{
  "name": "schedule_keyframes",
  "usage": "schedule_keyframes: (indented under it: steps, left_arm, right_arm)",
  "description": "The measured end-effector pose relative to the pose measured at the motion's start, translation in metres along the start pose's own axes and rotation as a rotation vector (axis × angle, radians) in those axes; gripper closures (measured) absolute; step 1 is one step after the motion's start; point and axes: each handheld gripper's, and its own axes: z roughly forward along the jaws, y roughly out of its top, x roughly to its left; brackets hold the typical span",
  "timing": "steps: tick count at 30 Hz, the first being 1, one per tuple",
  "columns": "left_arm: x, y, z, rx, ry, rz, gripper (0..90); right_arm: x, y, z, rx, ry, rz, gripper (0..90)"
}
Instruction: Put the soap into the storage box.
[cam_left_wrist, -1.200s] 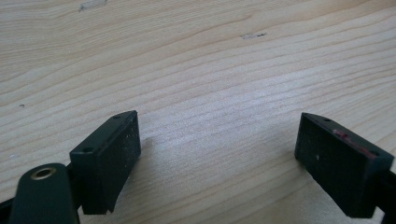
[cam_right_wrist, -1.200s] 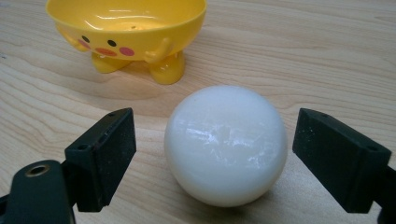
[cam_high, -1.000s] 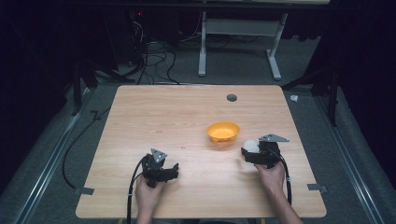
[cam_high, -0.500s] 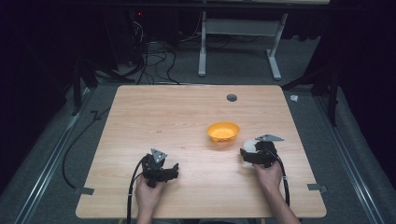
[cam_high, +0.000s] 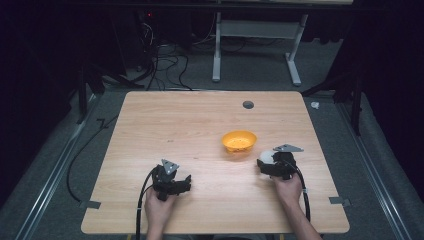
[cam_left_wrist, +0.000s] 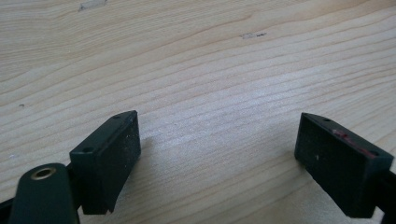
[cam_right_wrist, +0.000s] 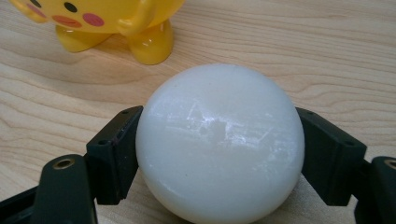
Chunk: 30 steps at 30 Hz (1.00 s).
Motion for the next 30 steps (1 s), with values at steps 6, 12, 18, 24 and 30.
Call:
schedule_keyframes:
  steps: [6, 12, 18, 24, 30]
  left_arm:
    - [0.000, 0.000, 0.000, -0.001, 0.000, 0.002, 14.7]
    - [0.000, 0.000, 0.000, -0.001, 0.000, 0.002, 14.7]
    - [0.000, 0.000, 0.000, -0.001, 0.000, 0.002, 14.7]
    - [0.000, 0.000, 0.000, 0.000, 0.000, 0.002, 14.7]
    - [0.000, 0.000, 0.000, -0.001, 0.000, 0.002, 14.7]
  right_arm:
    - [0.000, 0.000, -0.001, -0.006, 0.008, -0.001, 23.5]
    - [0.000, 0.003, -0.007, -0.024, 0.009, 0.003, 23.5]
    - [0.002, 0.007, -0.012, -0.038, 0.024, -0.005, 23.5]
    - [0.006, 0.011, -0.017, -0.050, 0.033, -0.017, 23.5]
    - [0.007, 0.011, -0.020, -0.057, 0.040, -0.016, 23.5]
